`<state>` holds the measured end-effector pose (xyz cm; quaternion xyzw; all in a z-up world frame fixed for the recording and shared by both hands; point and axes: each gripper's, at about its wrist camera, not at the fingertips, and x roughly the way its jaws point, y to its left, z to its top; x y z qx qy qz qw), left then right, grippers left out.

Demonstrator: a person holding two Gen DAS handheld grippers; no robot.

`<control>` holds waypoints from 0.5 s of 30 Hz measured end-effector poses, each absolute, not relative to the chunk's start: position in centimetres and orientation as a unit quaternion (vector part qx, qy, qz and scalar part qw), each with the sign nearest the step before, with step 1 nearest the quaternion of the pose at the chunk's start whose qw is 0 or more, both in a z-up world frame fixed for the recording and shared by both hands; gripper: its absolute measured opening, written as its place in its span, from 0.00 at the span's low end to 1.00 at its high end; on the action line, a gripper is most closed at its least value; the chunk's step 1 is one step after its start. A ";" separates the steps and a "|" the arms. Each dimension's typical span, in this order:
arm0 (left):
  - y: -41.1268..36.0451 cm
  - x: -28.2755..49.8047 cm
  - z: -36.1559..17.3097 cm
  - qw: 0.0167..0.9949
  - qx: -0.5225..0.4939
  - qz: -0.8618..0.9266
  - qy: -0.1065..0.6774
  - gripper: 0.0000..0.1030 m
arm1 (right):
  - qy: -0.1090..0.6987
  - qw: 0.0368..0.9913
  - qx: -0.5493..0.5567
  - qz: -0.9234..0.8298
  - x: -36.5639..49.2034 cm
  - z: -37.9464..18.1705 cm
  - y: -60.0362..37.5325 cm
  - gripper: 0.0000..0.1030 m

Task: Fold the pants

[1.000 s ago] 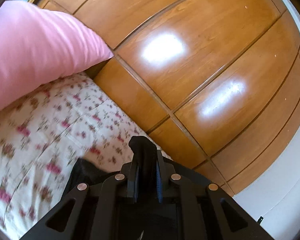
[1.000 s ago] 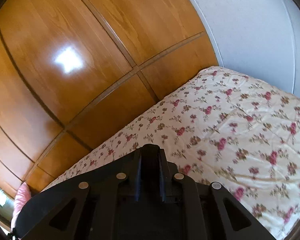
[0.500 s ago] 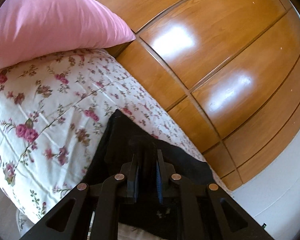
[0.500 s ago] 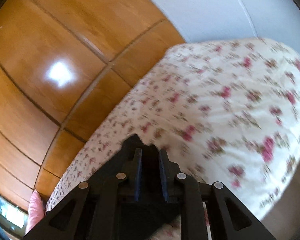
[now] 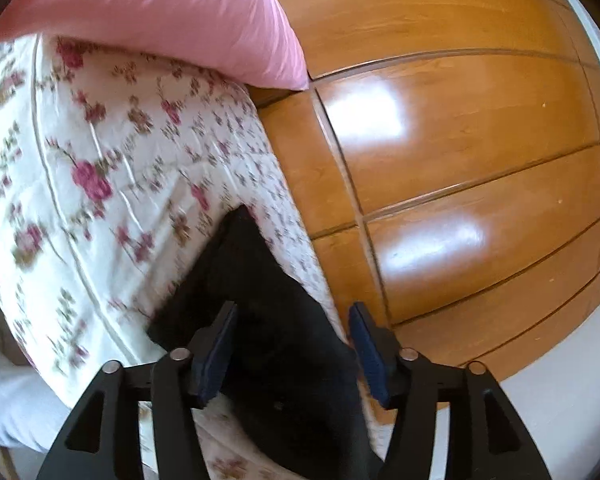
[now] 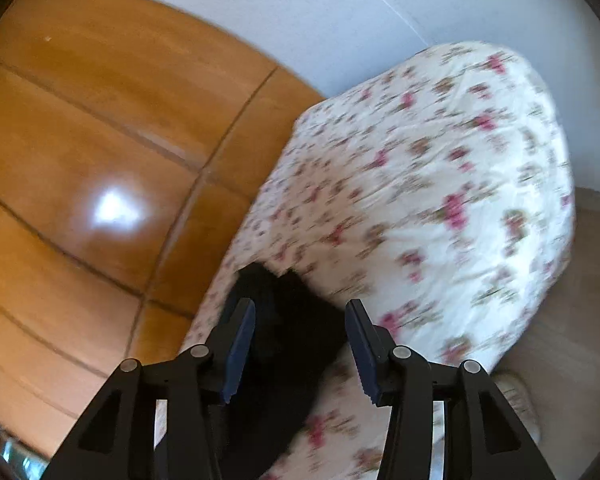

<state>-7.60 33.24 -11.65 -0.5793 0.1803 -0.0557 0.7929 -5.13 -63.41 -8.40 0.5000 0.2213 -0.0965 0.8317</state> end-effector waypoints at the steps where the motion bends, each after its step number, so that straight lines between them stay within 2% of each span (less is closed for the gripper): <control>1: 33.1 -7.6 -11.5 0.788 -0.585 -0.061 0.181 0.64 | 0.236 0.829 0.502 -0.076 -4.2 -8.2 -62.8 0.47; 3: 32.8 -7.8 -11.1 0.782 -0.592 -0.071 0.182 0.73 | 0.265 0.822 0.503 -0.045 -2.2 -8.0 -61.4 0.47; 4: 32.6 -7.8 -10.9 0.782 -0.590 -0.071 0.186 0.74 | 0.275 0.819 0.504 -0.021 -0.9 -7.8 -60.6 0.48; 7: 32.2 -7.8 -10.4 0.788 -0.579 -0.060 0.201 0.79 | 0.313 0.813 0.489 -0.042 2.1 -7.8 -59.4 0.62; 9: 31.8 -7.5 -10.3 0.791 -0.571 -0.046 0.215 0.84 | 0.346 0.796 0.489 -0.088 4.4 -8.7 -59.6 0.60; 10: 31.5 -7.1 -10.3 0.795 -0.562 -0.040 0.227 0.84 | 0.350 0.794 0.489 -0.093 5.4 -8.9 -59.8 0.41; 11: 31.1 -6.6 -10.4 0.797 -0.551 -0.037 0.244 0.82 | 0.355 0.796 0.480 -0.104 6.3 -8.9 -60.1 0.07; 13: 30.4 -5.6 -10.8 0.800 -0.533 -0.051 0.269 0.68 | 0.336 0.803 0.484 -0.096 7.2 -7.8 -60.3 0.06; 14: 30.1 -5.2 -10.8 0.806 -0.518 -0.049 0.280 0.37 | 0.305 0.819 0.481 -0.075 7.0 -6.3 -60.1 0.06; 15: 29.7 -4.8 -10.9 0.813 -0.499 -0.035 0.297 0.16 | 0.272 0.845 0.456 -0.060 6.4 -4.3 -59.4 0.06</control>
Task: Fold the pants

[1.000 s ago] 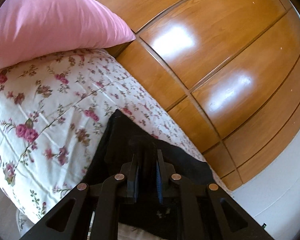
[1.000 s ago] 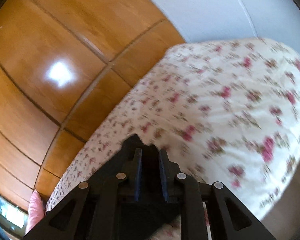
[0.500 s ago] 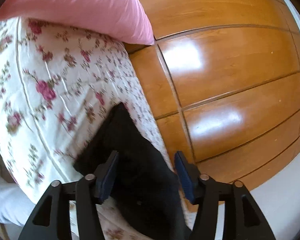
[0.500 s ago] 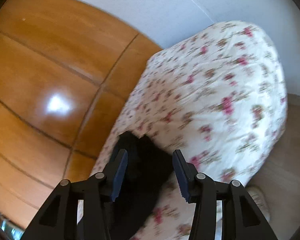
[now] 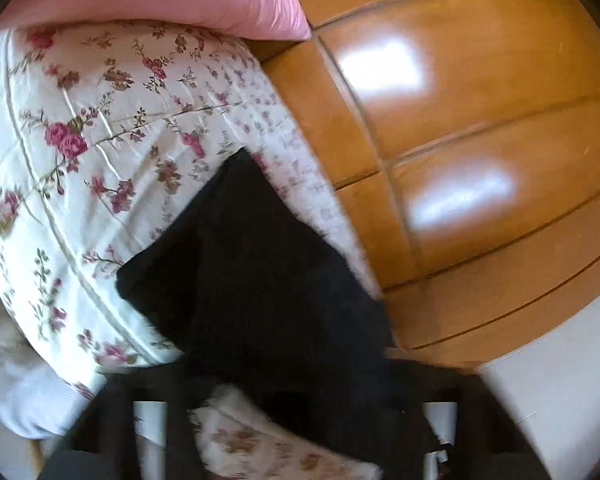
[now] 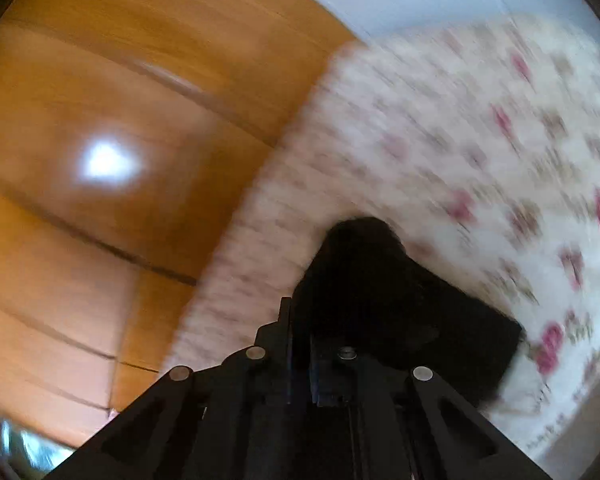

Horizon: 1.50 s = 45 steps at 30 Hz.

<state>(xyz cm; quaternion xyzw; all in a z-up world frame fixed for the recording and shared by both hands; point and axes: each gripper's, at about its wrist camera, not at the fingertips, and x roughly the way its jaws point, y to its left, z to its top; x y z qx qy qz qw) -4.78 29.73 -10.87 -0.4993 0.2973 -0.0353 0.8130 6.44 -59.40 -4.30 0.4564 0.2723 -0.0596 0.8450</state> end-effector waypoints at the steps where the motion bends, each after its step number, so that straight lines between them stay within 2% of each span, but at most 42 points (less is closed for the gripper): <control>1: 29.6 -4.6 -10.9 0.819 -0.487 -0.030 0.302 0.16 | 0.245 0.870 0.425 -0.049 5.6 -2.6 -58.7 0.06; 4: 29.9 -4.7 -11.1 0.821 -0.491 -0.036 0.289 0.15 | 0.245 0.879 0.404 -0.067 3.2 -2.7 -58.2 0.06; 9: 30.6 -4.8 -11.3 0.822 -0.492 -0.040 0.284 0.13 | 0.339 0.815 0.457 -0.114 1.3 -11.5 -60.0 0.07; 12: 30.6 -4.6 -10.9 0.824 -0.488 -0.042 0.283 0.15 | 0.312 0.804 0.496 -0.097 0.6 -13.0 -60.1 0.11; 13: 30.4 -4.6 -10.7 0.827 -0.483 -0.038 0.285 0.17 | 0.307 0.807 0.496 -0.090 0.7 -12.6 -60.2 0.11; 15: 30.1 -4.4 -10.6 0.827 -0.481 -0.033 0.290 0.30 | 0.304 0.819 0.477 -0.090 0.9 -11.6 -60.4 0.11; 17: 30.0 -4.3 -10.8 0.819 -0.493 -0.042 0.291 0.34 | 0.310 0.827 0.460 -0.092 1.6 -11.0 -60.0 0.11; 19: 29.7 -4.2 -10.9 0.817 -0.494 -0.046 0.294 0.33 | 0.319 0.827 0.452 -0.098 1.8 -11.1 -59.8 0.11; 20: 29.7 -4.2 -10.8 0.821 -0.487 -0.044 0.295 0.26 | 0.322 0.825 0.452 -0.100 2.1 -11.3 -59.6 0.11; 21: 29.7 -4.3 -10.6 0.827 -0.476 -0.039 0.295 0.13 | 0.325 0.823 0.455 -0.100 2.5 -11.5 -59.2 0.11; 30: 30.4 -3.9 -8.1 0.858 -0.431 -0.035 0.279 0.10 | 0.336 0.814 0.461 -0.107 1.6 -12.3 -59.5 0.09; 32: 30.4 -3.2 -9.7 0.846 -0.423 -0.004 0.324 0.11 | 0.341 0.810 0.464 -0.109 1.4 -12.6 -59.6 0.09; 34: 29.9 -2.9 -11.3 0.845 -0.390 0.024 0.366 0.18 | 0.337 0.807 0.473 -0.107 1.2 -12.8 -59.7 0.08; 38: 30.6 -3.9 -9.9 0.871 -0.368 0.046 0.321 0.27 | 0.339 0.807 0.473 -0.105 1.2 -12.8 -59.7 0.08; 45: 32.1 -6.1 -4.9 0.908 -0.334 0.128 0.220 0.28 | 0.336 0.812 0.466 -0.106 1.2 -12.8 -59.5 0.10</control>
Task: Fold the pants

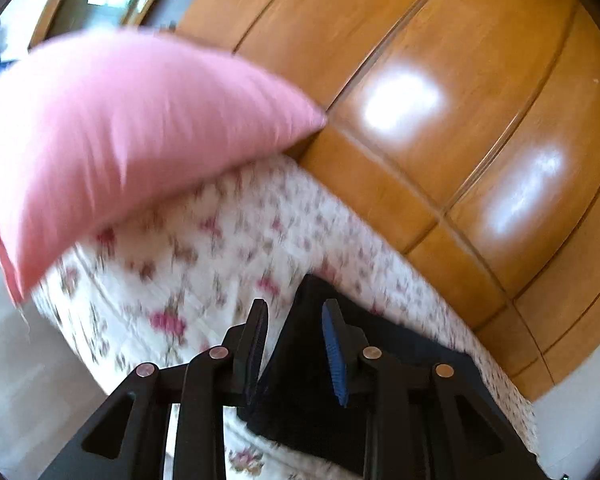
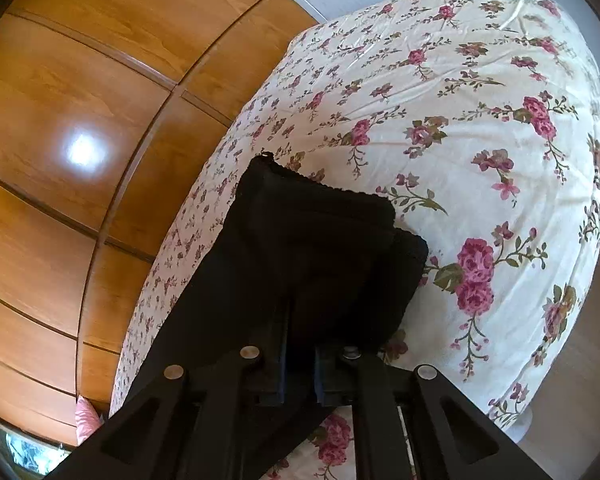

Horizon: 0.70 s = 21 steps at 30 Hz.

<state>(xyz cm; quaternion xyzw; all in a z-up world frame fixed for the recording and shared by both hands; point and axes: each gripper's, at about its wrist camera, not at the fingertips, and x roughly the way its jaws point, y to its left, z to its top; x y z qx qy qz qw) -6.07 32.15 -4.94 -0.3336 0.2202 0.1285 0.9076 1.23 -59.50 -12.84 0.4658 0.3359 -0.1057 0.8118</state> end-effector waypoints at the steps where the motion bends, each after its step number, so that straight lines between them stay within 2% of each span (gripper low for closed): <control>1: 31.4 -5.8 -4.2 0.915 -0.323 0.118 0.211 0.29 | 0.336 0.812 0.466 -0.105 1.2 -12.9 -59.5 0.10; 6: 26.2 -1.0 -3.2 0.930 -0.274 0.007 0.246 0.31 | 0.340 0.816 0.455 -0.108 1.4 -12.7 -59.3 0.10; 10: 21.3 5.1 -5.1 0.920 -0.245 -0.063 0.299 0.31 | 0.347 0.819 0.443 -0.115 1.6 -12.2 -59.2 0.11; 14: 19.7 9.9 -8.2 0.907 -0.226 -0.057 0.352 0.31 | 0.351 0.824 0.428 -0.126 1.4 -11.6 -59.3 0.12; 17: 20.0 10.9 -10.5 0.898 -0.220 -0.028 0.380 0.31 | 0.340 0.832 0.410 -0.156 0.7 -10.6 -59.8 0.14; 21: 20.9 9.5 -10.8 0.896 -0.251 -0.030 0.364 0.31 | 0.317 0.852 0.357 -0.215 -0.5 -8.3 -60.1 0.22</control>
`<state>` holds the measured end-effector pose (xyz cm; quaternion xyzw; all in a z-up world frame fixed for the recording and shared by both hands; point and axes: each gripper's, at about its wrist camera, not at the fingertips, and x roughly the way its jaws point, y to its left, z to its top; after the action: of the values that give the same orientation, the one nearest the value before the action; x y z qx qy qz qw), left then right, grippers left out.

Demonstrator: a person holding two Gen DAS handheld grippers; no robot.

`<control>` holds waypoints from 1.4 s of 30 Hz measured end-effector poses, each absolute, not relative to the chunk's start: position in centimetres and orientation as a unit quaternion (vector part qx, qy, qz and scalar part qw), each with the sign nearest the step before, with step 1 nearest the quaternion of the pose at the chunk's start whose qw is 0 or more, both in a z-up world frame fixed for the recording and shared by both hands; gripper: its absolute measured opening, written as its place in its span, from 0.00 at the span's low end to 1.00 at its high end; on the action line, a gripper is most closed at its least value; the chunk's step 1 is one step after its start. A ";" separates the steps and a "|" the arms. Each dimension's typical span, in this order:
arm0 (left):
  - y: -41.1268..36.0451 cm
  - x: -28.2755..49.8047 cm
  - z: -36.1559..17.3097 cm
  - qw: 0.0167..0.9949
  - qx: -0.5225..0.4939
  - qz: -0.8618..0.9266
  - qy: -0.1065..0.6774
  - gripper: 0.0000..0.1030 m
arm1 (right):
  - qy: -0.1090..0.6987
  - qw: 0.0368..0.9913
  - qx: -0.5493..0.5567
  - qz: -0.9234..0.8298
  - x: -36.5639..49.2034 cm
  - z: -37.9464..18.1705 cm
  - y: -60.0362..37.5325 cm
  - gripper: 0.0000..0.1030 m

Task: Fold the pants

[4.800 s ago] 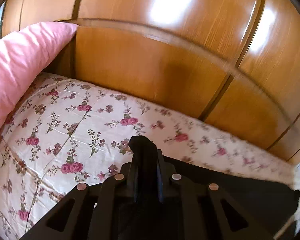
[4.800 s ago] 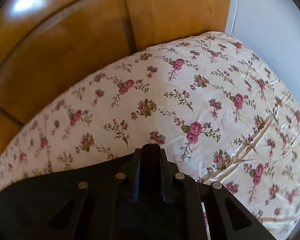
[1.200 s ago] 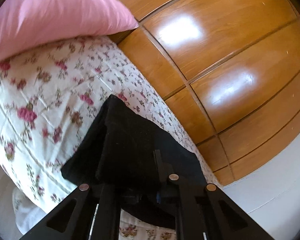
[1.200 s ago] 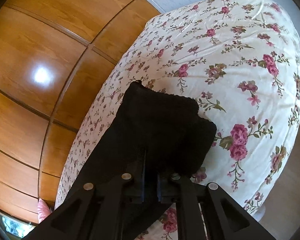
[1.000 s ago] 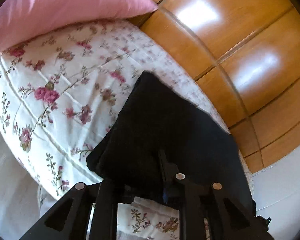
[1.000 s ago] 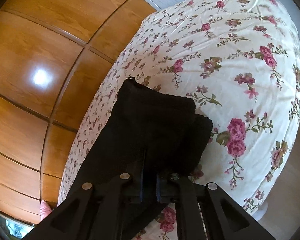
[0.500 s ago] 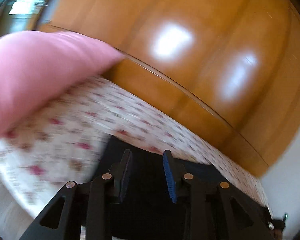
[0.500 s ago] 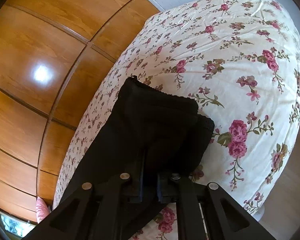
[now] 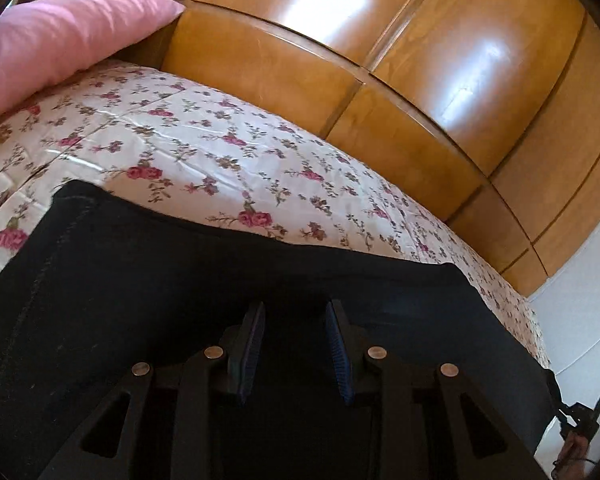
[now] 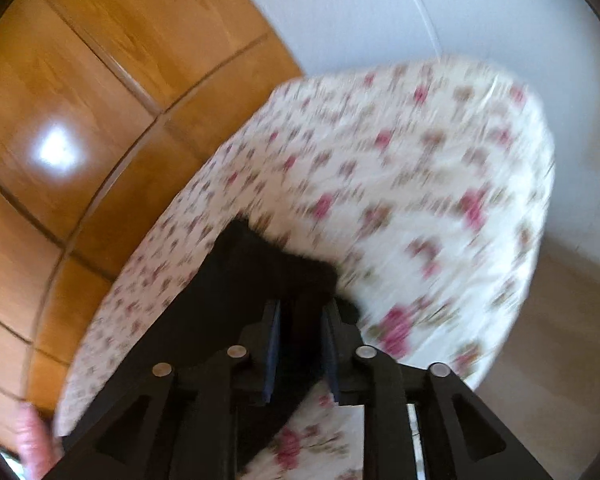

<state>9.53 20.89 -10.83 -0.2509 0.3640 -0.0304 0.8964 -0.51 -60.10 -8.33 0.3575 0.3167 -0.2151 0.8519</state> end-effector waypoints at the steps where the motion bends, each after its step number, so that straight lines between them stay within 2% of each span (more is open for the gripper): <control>1: 20.7 9.2 -10.6 0.897 -0.245 -0.024 0.367 0.31 | 0.306 0.860 0.344 -0.221 -0.8 -7.7 -60.0 0.22; 6: 19.2 7.0 -9.0 0.904 -0.229 -0.032 0.359 0.36 | 0.282 0.899 0.270 -0.197 0.4 -4.8 -57.3 0.22; 12: 18.2 5.7 -10.3 0.906 -0.203 -0.040 0.370 0.38 | 0.346 0.902 0.215 -0.146 3.8 -6.9 -54.0 0.22; 15: 18.7 5.5 -10.4 0.905 -0.218 -0.043 0.362 0.38 | 0.379 0.880 0.231 -0.171 3.9 -9.2 -54.9 0.20; 19: 18.6 5.1 -10.3 0.907 -0.218 -0.040 0.359 0.38 | 0.352 0.866 0.311 -0.170 2.0 -10.0 -57.9 0.16; 24: 17.8 4.0 -9.3 0.906 -0.241 -0.060 0.343 0.38 | 0.312 0.872 0.331 -0.178 -0.2 -7.8 -59.0 0.26; 28: 16.0 3.4 -8.1 0.914 -0.226 -0.090 0.325 0.40 | 0.309 0.870 0.337 -0.185 -1.9 -7.1 -59.1 0.58; 29: 15.4 3.4 -7.9 0.915 -0.220 -0.096 0.326 0.41 | 0.308 0.868 0.342 -0.188 -2.3 -7.1 -59.1 0.62; 37: 13.9 3.3 -7.9 0.911 -0.207 -0.109 0.339 0.44 | 0.320 0.807 0.474 -0.144 -2.9 -11.6 -61.0 0.62; 40: 14.1 3.2 -8.3 0.908 -0.213 -0.106 0.345 0.44 | 0.315 0.812 0.473 -0.135 -2.3 -12.1 -60.7 0.62; 42: 14.2 3.2 -8.4 0.907 -0.213 -0.102 0.348 0.44 | 0.311 0.817 0.467 -0.129 -1.7 -12.1 -60.7 0.59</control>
<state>3.16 14.18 -8.41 -0.2129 0.3479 -0.1024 0.9073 -1.74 -60.67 -12.08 0.4671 0.3113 -0.1291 0.8175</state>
